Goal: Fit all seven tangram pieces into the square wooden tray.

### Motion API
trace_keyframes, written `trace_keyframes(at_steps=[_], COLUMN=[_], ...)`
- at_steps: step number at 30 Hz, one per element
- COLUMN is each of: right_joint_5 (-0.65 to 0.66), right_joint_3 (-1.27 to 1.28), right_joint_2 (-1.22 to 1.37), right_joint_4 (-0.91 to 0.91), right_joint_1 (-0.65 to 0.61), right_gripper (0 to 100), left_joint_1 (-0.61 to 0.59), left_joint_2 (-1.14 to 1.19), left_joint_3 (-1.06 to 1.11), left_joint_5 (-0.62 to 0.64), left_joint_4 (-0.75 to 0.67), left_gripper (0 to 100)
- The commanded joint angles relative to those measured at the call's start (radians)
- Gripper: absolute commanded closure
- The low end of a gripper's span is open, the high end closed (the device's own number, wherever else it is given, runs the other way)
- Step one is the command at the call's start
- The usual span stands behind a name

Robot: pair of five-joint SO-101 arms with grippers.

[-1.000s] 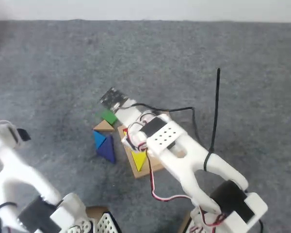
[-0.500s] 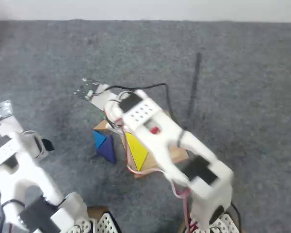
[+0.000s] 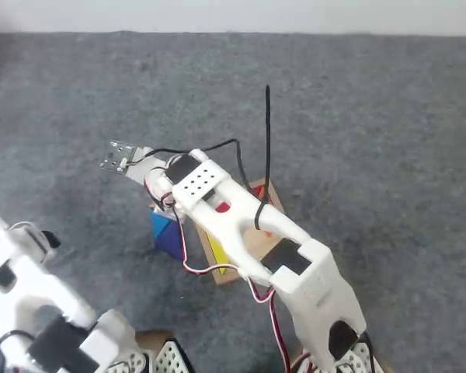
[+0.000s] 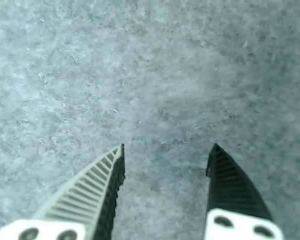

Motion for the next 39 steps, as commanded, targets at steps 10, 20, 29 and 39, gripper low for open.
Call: trace_keyframes(at_steps=[10,20,29,39], right_joint_5=[0.064,0.063,0.037,-0.167], right_joint_3=[-0.198,-0.322,-0.376,-0.522], right_joint_2=[0.174,0.226,0.185,-0.165], right_joint_4=[0.039,0.133,0.157,0.516], right_joint_1=[-0.051,-0.045,-0.035,0.163], right_gripper=[57.8,83.8,87.3,70.7], left_joint_1=[-0.014,-0.014,-0.008,0.155], left_joint_2=[-0.005,-0.003,-0.003,-0.005], left_joint_3=[-0.033,-0.031,-0.031,-0.369], left_joint_5=[0.02,0.018,0.018,-0.149], left_joint_4=[-0.014,-0.015,-0.015,0.279], left_gripper=[74,74,74,74])
